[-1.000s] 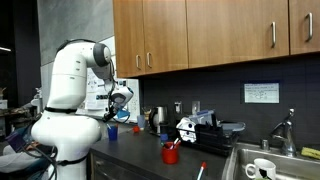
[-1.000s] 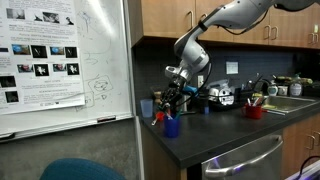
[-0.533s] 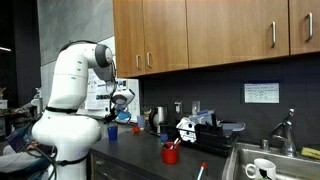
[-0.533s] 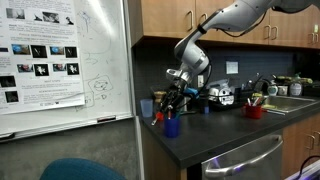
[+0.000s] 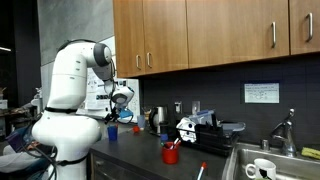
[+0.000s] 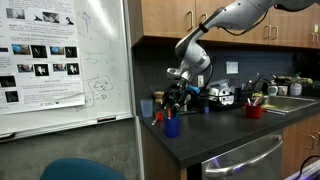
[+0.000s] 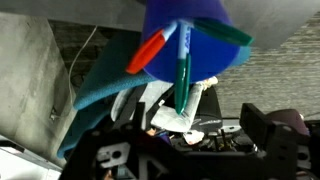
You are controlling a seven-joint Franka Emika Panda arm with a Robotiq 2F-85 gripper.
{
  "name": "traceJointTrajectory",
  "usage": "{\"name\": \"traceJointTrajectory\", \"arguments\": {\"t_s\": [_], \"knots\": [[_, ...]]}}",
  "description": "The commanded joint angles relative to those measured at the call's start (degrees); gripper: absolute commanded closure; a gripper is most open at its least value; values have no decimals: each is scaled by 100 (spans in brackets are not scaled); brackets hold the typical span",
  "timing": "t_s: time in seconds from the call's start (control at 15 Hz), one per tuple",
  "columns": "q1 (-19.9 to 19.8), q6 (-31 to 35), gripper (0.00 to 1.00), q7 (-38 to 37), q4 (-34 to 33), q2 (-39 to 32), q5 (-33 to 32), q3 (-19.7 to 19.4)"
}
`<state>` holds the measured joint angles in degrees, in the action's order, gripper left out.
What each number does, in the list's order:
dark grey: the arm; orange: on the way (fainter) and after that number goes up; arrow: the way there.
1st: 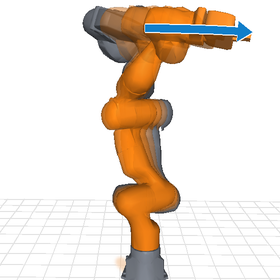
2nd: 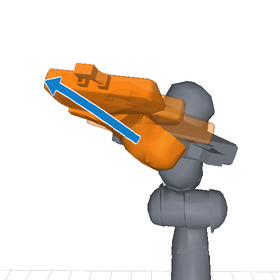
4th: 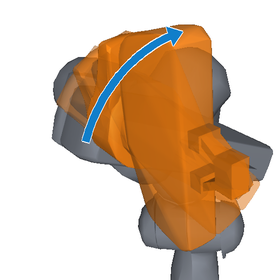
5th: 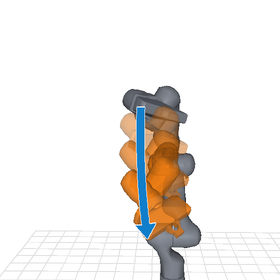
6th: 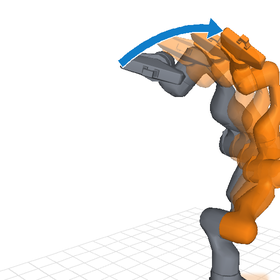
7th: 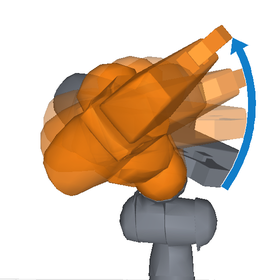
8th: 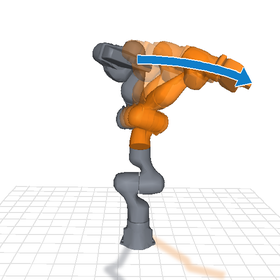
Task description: Place the sharpie into the cup
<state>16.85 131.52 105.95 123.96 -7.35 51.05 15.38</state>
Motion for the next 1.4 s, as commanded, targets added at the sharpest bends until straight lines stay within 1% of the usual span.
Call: {"name": "traceJointTrajectory", "arguments": {"t_s": [0.0, 0.27, 0.67, 0.87, 1.07, 1.2, 1.33], "knots": [[-24, 519, 0, -1121, 524, 583, -969, -41], [-91, 814, 0, -2707, 1103, 1102, -2145, -66], [-231, 629, 0, -5169, 2067, 2134, -3752, -150], [-285, 434, 0, -6420, 2438, 2617, -4510, -169], [-307, 23, 0, -7627, 2651, 2989, -5116, -165], [-283, -325, 0, -8400, 2742, 3234, -5413, -151], [-280, -695, 0, -9112, 2796, 3426, -5570, -107]]}}
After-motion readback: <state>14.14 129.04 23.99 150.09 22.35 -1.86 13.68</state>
